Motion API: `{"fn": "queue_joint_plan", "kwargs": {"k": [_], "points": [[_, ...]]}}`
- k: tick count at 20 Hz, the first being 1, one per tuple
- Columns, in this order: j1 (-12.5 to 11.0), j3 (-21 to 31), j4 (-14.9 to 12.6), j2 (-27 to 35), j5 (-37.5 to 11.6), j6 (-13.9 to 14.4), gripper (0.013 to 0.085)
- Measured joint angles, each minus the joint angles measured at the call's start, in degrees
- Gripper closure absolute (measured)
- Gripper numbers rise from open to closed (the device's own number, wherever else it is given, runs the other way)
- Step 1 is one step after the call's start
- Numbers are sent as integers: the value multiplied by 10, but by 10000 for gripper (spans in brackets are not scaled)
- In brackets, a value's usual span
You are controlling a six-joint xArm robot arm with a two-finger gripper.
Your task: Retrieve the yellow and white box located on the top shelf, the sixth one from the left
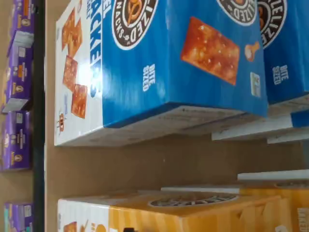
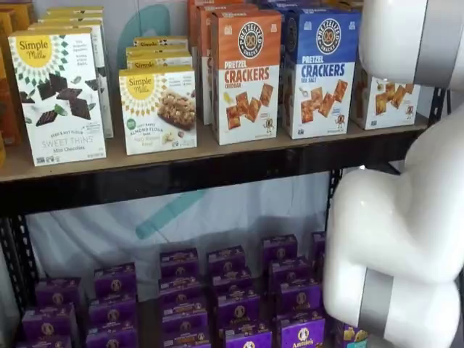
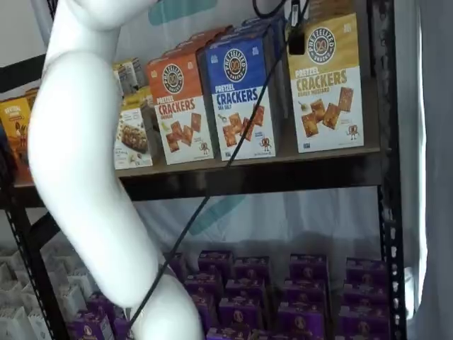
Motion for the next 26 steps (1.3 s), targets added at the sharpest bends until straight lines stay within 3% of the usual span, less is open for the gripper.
{"fn": "queue_joint_plan", "kwargs": {"k": [19, 26], "points": [[25, -73, -70, 53, 62, 24, 130], [33, -127, -102, 82, 121, 36, 130]]}}
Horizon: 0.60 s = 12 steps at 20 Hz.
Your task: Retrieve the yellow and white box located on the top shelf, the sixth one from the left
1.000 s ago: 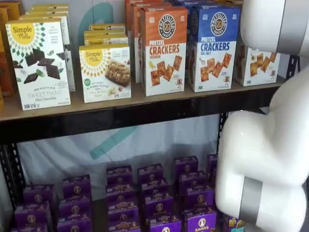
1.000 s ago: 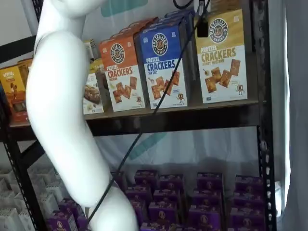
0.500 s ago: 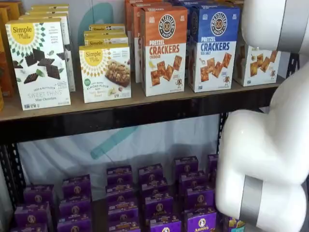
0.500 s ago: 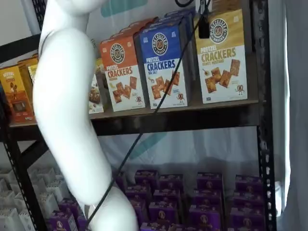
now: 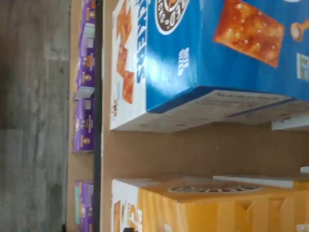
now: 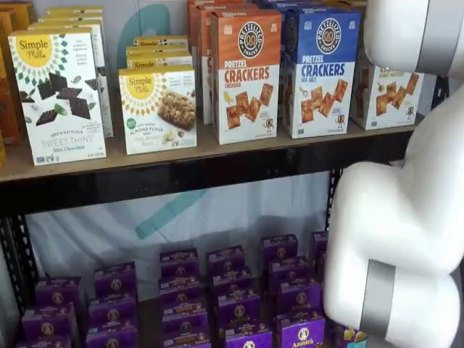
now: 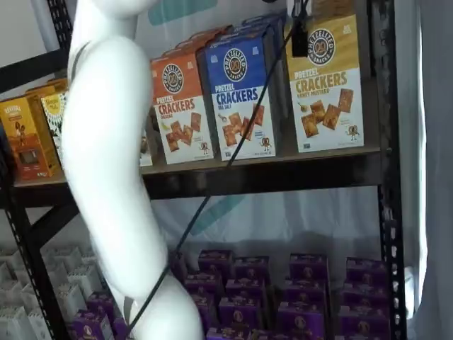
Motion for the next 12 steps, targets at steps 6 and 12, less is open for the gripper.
{"fn": "queue_joint_plan", "kwargs": {"k": [6, 12], "points": [[11, -19, -39, 8, 18, 1, 130], [22, -25, -64, 10, 29, 4, 130]]}}
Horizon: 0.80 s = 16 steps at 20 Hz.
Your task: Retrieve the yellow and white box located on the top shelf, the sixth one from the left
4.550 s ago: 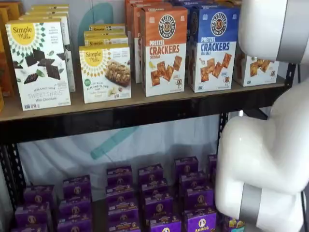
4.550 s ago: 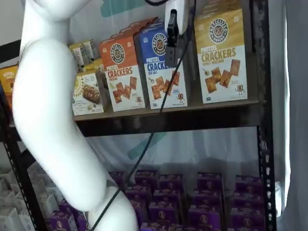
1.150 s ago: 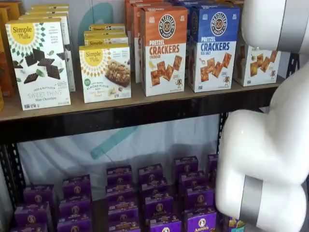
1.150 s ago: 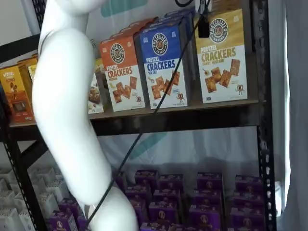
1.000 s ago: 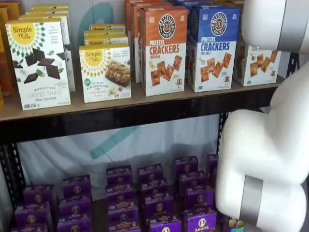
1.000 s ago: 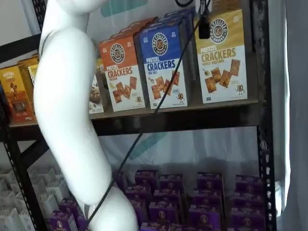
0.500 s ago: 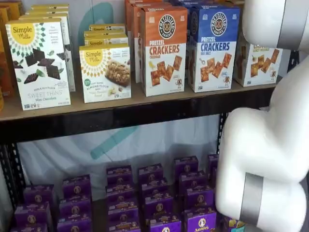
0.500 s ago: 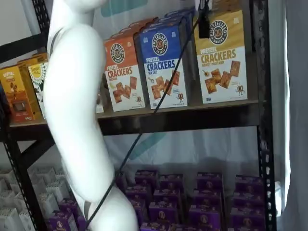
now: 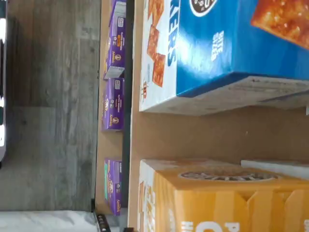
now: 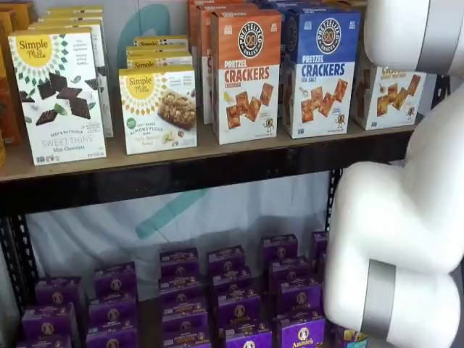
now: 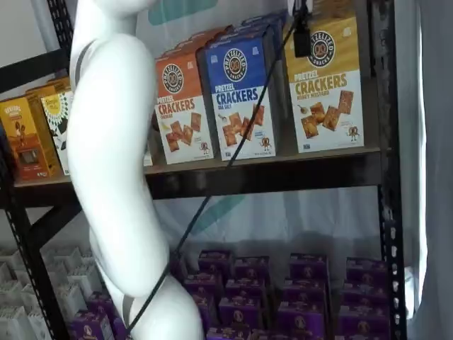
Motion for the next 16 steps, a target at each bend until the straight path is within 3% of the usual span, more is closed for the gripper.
{"fn": "queue_joint_plan", "kwargs": {"k": [6, 16], "points": [[8, 1, -20, -2, 2, 2, 130], [15, 21, -29, -14, -6, 4, 130]]}}
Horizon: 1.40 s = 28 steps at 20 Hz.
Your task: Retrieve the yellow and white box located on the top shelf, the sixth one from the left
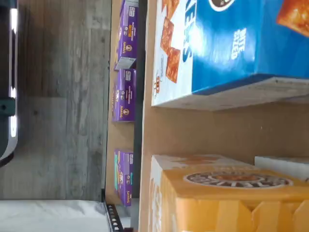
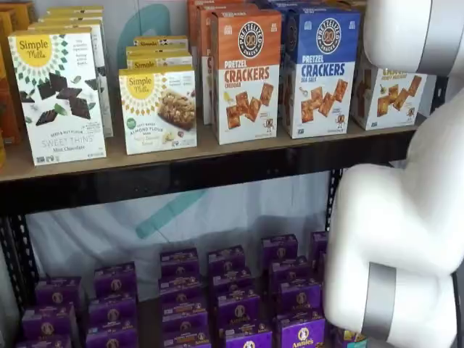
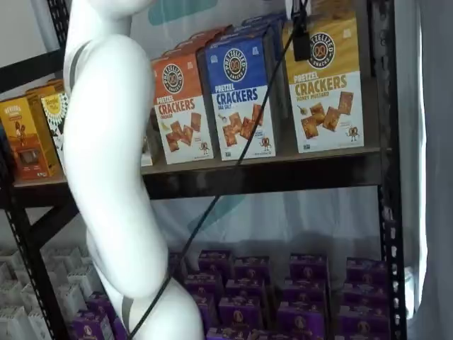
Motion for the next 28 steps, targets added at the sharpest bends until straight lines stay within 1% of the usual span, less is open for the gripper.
{"fn": "queue_joint_plan", "kwargs": {"k": [2, 4, 5, 6, 12, 14, 15, 16, 28], "points": [[0, 2, 1, -1, -1, 1, 130], [0, 3, 2, -1, -1, 1, 210], [0, 3, 3, -2, -2, 1, 210], [0, 3, 3, -2, -2, 1, 250], [0, 2, 4, -2, -3, 1, 250], [0, 1, 4, -2, -3, 1, 330], [0, 1, 4, -2, -3, 1, 330], [0, 1, 4, -2, -3, 1, 370], [-4, -2, 8, -1, 0, -2, 370]]}}
